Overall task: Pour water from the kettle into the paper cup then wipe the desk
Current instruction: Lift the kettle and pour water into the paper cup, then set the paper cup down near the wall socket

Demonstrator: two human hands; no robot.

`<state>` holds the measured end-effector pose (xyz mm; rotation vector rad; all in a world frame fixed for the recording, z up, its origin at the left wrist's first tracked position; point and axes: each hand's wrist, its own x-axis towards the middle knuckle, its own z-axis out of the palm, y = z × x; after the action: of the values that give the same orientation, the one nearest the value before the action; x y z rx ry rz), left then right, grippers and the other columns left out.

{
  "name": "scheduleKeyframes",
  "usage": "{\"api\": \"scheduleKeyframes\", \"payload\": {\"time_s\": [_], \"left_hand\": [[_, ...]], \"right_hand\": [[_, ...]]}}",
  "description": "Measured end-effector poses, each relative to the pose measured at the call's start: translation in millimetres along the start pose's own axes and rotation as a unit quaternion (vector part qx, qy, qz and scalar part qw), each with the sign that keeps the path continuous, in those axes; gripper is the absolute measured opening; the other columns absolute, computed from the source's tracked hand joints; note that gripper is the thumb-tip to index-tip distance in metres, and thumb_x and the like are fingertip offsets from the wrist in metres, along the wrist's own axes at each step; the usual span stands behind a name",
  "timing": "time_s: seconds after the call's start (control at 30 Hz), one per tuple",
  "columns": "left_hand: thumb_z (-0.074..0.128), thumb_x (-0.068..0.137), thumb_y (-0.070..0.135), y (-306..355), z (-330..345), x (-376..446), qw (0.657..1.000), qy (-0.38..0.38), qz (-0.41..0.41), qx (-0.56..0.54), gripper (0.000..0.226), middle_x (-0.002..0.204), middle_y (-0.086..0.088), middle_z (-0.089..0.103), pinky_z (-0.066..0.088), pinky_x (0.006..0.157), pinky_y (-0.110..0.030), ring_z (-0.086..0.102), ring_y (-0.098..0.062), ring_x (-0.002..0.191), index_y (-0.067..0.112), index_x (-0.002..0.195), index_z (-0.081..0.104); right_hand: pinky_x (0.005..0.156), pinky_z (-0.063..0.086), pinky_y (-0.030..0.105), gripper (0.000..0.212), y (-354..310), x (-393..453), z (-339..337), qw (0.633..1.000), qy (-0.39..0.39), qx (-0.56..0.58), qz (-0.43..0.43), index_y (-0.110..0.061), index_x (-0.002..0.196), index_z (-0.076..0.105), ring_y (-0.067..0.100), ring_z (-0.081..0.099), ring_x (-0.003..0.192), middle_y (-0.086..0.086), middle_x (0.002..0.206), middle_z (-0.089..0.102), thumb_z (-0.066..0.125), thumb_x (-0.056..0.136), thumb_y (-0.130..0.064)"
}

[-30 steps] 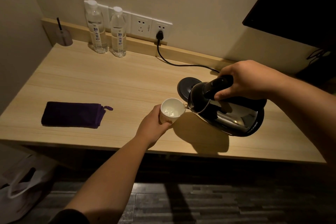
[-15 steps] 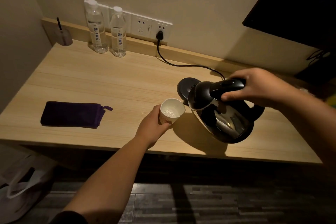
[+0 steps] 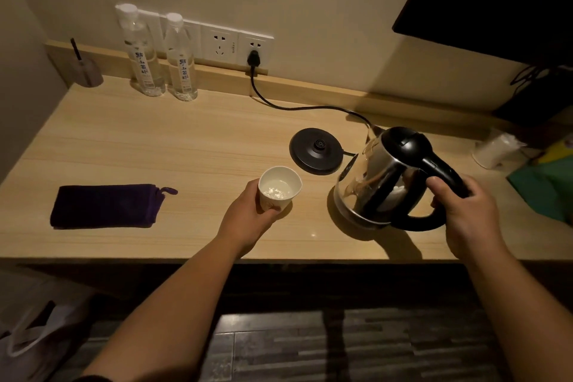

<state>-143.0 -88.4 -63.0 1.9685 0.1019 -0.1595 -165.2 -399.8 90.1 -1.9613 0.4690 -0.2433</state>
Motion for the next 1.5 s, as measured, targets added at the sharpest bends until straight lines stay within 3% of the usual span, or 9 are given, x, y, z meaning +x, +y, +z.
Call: {"api": "scheduleKeyframes", "payload": {"time_s": [0.13,0.33,0.67,0.77,0.87,1.0,1.07,1.2,1.5], "left_hand": [[0.072,0.081,0.031,0,0,-1,1.0,0.005,-0.003,0.003,0.063,0.108,0.019,0.055,0.042,0.072,-0.024,0.053,-0.005,0.096,0.033,0.134,0.039],[0.072,0.082,0.031,-2,2,0,1.0,0.008,-0.01,0.011,0.063,0.107,0.015,0.056,0.043,0.07,-0.025,0.054,-0.008,0.095,0.034,0.135,0.038],[0.073,0.083,0.029,2,1,-1,1.0,0.006,-0.008,0.021,0.067,0.11,0.014,0.052,0.04,0.07,-0.022,0.05,-0.009,0.098,0.03,0.138,0.036],[0.073,0.083,0.029,3,0,0,1.0,0.003,-0.012,0.02,0.068,0.111,0.015,0.051,0.04,0.069,-0.019,0.05,-0.008,0.098,0.03,0.138,0.035],[0.074,0.082,0.029,4,0,-1,1.0,0.004,-0.014,0.019,0.068,0.111,0.015,0.052,0.04,0.069,-0.018,0.05,-0.007,0.098,0.031,0.138,0.035],[0.073,0.082,0.029,8,-3,-3,1.0,0.002,-0.013,0.02,0.066,0.11,0.015,0.053,0.038,0.068,-0.014,0.051,-0.006,0.097,0.03,0.137,0.036],[0.074,0.082,0.029,11,-4,-3,1.0,0.0,-0.018,0.024,0.067,0.111,0.014,0.053,0.038,0.068,-0.014,0.052,-0.009,0.1,0.029,0.138,0.036],[0.075,0.081,0.032,18,-8,-1,0.999,-0.011,-0.027,0.02,0.073,0.116,0.018,0.052,0.039,0.076,-0.017,0.05,-0.006,0.105,0.033,0.14,0.034],[0.075,0.081,0.027,22,-17,11,0.999,-0.017,-0.04,-0.031,0.06,0.111,0.026,0.056,0.04,0.071,-0.006,0.053,0.003,0.105,0.04,0.13,0.042]], "right_hand": [[0.074,0.047,0.033,0.031,24,7,2,0.996,0.082,0.034,0.026,-0.021,0.11,0.062,0.018,0.058,0.082,0.0,0.089,0.062,0.07,0.083,-0.033],[0.071,0.046,0.03,0.03,43,19,9,0.987,0.14,0.061,0.041,-0.022,0.109,0.063,0.019,0.06,0.091,0.001,0.097,0.063,0.07,0.083,-0.036],[0.071,0.044,0.024,0.04,64,22,6,0.994,0.109,0.011,0.021,-0.021,0.119,0.057,0.024,0.058,0.106,0.004,0.11,0.061,0.068,0.084,-0.037],[0.09,0.046,0.035,0.063,62,18,2,0.993,0.101,-0.068,0.002,-0.025,0.138,0.039,0.024,0.046,0.125,0.004,0.136,0.045,0.066,0.084,-0.043],[0.107,0.034,0.052,0.066,48,-1,12,0.954,0.112,-0.223,-0.165,-0.019,0.141,0.032,0.028,0.033,0.134,0.01,0.145,0.034,0.058,0.085,-0.044],[0.109,0.027,0.033,0.051,33,-39,72,0.918,0.009,-0.248,-0.308,-0.013,0.135,0.046,0.018,0.028,0.136,0.004,0.144,0.036,0.059,0.087,-0.027],[0.109,0.027,0.019,0.052,37,-47,110,0.948,-0.123,-0.189,-0.224,-0.017,0.141,0.04,0.007,0.025,0.135,-0.005,0.148,0.031,0.057,0.093,-0.023],[0.11,0.029,0.033,0.069,48,-35,165,0.949,-0.3,-0.096,-0.007,-0.024,0.151,0.017,0.015,0.029,0.141,-0.002,0.158,0.024,0.056,0.094,-0.023],[0.085,0.04,0.018,0.05,36,-13,204,0.94,-0.342,-0.002,0.017,-0.029,0.134,0.046,0.01,0.051,0.116,-0.01,0.122,0.057,0.059,0.09,-0.011]]}}
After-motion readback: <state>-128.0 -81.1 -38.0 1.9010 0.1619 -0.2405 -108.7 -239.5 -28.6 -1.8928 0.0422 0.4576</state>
